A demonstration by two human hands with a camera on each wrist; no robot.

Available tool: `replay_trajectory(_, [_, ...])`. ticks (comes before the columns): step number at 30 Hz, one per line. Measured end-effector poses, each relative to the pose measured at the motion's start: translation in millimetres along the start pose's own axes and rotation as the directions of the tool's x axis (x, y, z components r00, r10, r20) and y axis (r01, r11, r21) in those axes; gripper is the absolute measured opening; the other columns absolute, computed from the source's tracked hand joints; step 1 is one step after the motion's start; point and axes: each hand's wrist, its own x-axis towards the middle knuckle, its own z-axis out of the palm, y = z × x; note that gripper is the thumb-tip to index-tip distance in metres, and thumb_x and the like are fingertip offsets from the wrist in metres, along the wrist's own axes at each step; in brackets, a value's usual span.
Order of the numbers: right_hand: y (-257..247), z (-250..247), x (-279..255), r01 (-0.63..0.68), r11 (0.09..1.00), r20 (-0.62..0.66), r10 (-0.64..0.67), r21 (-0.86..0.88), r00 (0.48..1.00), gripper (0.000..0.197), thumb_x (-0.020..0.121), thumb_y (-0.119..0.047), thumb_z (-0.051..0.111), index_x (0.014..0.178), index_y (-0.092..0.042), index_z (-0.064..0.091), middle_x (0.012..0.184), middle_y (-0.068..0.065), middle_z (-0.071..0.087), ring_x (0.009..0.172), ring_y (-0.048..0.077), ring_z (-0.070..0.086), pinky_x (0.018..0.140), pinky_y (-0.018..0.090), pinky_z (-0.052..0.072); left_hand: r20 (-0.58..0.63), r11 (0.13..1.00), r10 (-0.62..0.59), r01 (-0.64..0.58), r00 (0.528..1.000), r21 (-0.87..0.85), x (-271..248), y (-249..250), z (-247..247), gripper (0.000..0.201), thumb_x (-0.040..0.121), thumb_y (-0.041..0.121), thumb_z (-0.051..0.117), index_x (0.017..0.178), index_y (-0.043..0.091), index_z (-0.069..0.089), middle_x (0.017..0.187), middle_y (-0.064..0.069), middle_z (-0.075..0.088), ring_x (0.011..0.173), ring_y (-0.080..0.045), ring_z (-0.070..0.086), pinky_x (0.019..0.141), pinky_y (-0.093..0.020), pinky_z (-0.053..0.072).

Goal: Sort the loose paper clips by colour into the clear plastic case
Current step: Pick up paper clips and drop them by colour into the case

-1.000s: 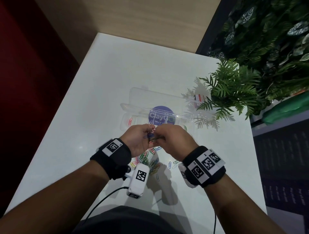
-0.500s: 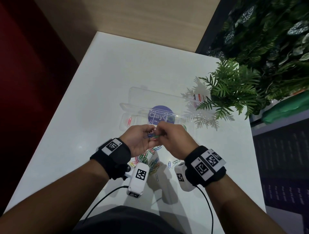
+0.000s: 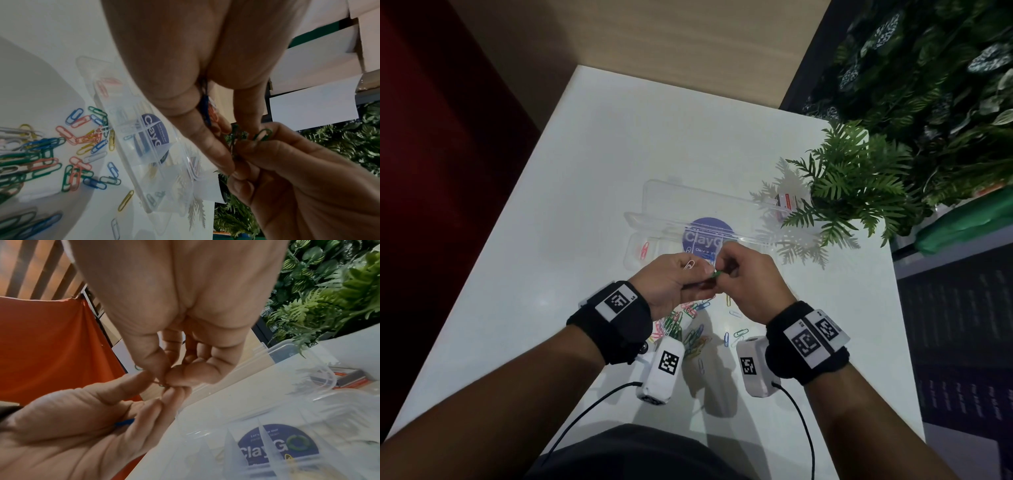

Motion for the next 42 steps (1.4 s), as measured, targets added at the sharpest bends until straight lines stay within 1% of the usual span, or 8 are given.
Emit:
replay_trajectory(5, [4,-1,0,-0.054,0.983,0.004,0.054,0.177,0.999,0.020,0.075,0.000,0.063,0.069,-0.015,0.053,0.067,0.010,0.062,0.055,0.015,0.053,0.056,0.029,0.045,-0.034,0.997,0.034,-0.032,0.999,0.071,0,1,3,0.009,0.088,-0.006,0.056,0.083,0.000,0.057,0.072,-0.013,0.068,0.066,-0.020,0.070,0.066,-0.023,0.059])
replay_trajectory(12, [8,-8,-5,-0.115,0.896,-0.011,0.132,0.429,0.991,0.019,0.079,0.005,0.067,0.074,-0.007,0.053,0.063,0.007,0.055,0.051,0.014,0.055,0.054,0.028,0.046,-0.056,0.995,0.068,-0.064,0.996,0.075,-2,1,2,0.009,0.090,-0.006,0.054,0.083,0.001,0.056,0.072,-0.016,0.070,0.065,-0.018,0.070,0.064,-0.022,0.058])
replay_trajectory(17, [9,-1,-2,-0.086,0.930,-0.062,0.116,0.358,0.991,0.023,0.077,-0.003,0.073,0.069,-0.014,0.054,0.065,0.003,0.056,0.058,0.018,0.054,0.060,0.034,0.047,-0.068,0.995,0.074,-0.069,0.995,0.069,0,1,2,0.012,0.094,-0.001,0.050,0.082,0.003,0.052,0.076,-0.018,0.067,0.064,-0.018,0.070,0.065,-0.024,0.059])
replay_trajectory(21, [8,8,-1,-0.049,0.968,-0.110,0.078,0.245,0.991,0.024,0.077,-0.009,0.075,0.067,-0.020,0.055,0.068,-0.008,0.056,0.051,0.004,0.046,0.053,0.014,0.038,-0.049,0.992,0.081,-0.076,0.996,0.099,-2,2,5,0.014,0.094,-0.001,0.050,0.081,0.004,0.051,0.073,-0.016,0.064,0.061,-0.017,0.068,0.062,-0.022,0.058])
replay_trajectory(24, [7,10,-1,-0.028,0.977,-0.114,0.054,0.213,0.992,0.022,0.078,-0.007,0.072,0.069,-0.017,0.055,0.066,-0.008,0.056,0.052,0.002,0.046,0.054,0.013,0.038,-0.049,0.990,0.087,-0.081,0.995,0.117,-5,3,6,0.012,0.092,-0.002,0.052,0.081,0.004,0.053,0.072,-0.014,0.063,0.057,-0.015,0.066,0.058,-0.020,0.056])
replay_trajectory(31, [11,4,1,-0.041,0.955,-0.136,0.084,0.292,0.987,0.024,0.078,-0.002,0.068,0.068,-0.016,0.052,0.062,-0.002,0.053,0.060,0.020,0.048,0.059,0.035,0.044,-0.038,0.980,0.084,-0.076,0.996,0.182,-6,4,4,0.010,0.088,-0.006,0.058,0.097,-0.002,0.062,0.078,-0.014,0.068,0.060,-0.016,0.065,0.059,-0.020,0.054])
replay_trajectory(36, [9,-3,-1,-0.024,0.966,-0.033,0.033,0.259,0.999,0.022,0.079,0.001,0.067,0.070,-0.014,0.053,0.061,-0.002,0.053,0.059,0.019,0.048,0.058,0.035,0.044,-0.030,0.976,0.020,-0.013,0.999,0.218,-4,9,5,0.019,0.096,0.013,0.052,0.092,-0.002,0.064,0.073,-0.013,0.064,0.055,-0.016,0.060,0.052,-0.021,0.050])
replay_trajectory(42, [5,-8,3,-0.009,0.979,-0.012,0.012,0.202,1.000,0.029,0.079,0.002,0.067,0.066,-0.020,0.053,0.062,-0.005,0.055,0.054,0.011,0.048,0.058,0.026,0.044,-0.006,0.947,-0.036,0.036,0.999,0.319,-3,12,7,0.016,0.094,0.004,0.053,0.080,0.001,0.062,0.070,-0.013,0.066,0.052,-0.015,0.058,0.050,-0.020,0.048])
